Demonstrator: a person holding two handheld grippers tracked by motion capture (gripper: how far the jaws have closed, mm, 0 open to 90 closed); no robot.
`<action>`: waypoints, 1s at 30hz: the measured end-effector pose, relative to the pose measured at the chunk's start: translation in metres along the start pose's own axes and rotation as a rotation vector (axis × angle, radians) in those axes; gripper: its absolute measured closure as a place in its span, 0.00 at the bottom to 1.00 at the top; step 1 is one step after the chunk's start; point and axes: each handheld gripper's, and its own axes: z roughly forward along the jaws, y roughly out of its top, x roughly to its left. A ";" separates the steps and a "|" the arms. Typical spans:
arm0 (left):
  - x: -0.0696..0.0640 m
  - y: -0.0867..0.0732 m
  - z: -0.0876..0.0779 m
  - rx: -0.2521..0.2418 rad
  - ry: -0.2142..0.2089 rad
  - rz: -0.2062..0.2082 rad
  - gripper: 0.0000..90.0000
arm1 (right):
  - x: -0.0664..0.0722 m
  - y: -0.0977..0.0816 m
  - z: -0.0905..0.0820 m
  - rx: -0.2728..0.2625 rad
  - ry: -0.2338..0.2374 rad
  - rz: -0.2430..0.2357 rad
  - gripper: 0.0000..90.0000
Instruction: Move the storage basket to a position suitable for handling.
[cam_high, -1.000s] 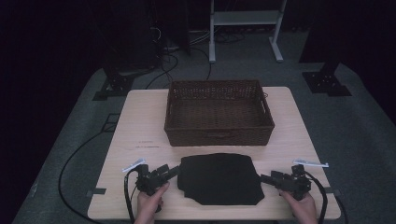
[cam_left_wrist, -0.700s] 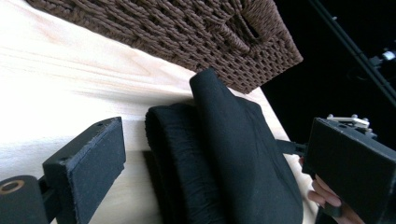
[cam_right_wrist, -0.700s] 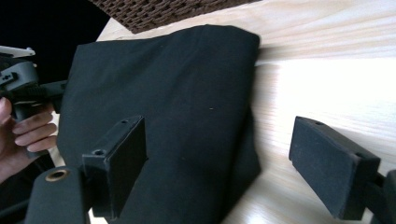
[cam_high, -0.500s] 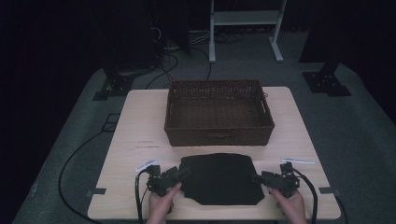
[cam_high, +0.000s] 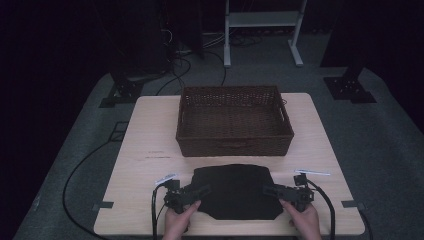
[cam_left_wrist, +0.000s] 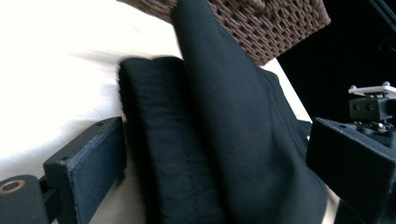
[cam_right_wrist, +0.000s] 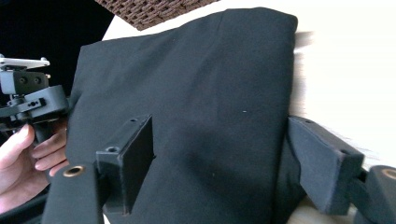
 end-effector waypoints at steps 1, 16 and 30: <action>-0.002 -0.002 0.001 0.004 -0.005 0.007 0.04 | 0.001 0.000 0.001 0.001 -0.002 -0.001 0.29; -0.014 -0.011 0.016 0.022 -0.032 0.026 0.14 | 0.016 -0.006 0.022 0.006 -0.019 -0.024 0.55; -0.004 -0.005 0.017 0.032 -0.083 -0.071 0.43 | 0.018 -0.007 0.022 -0.023 0.016 -0.045 0.82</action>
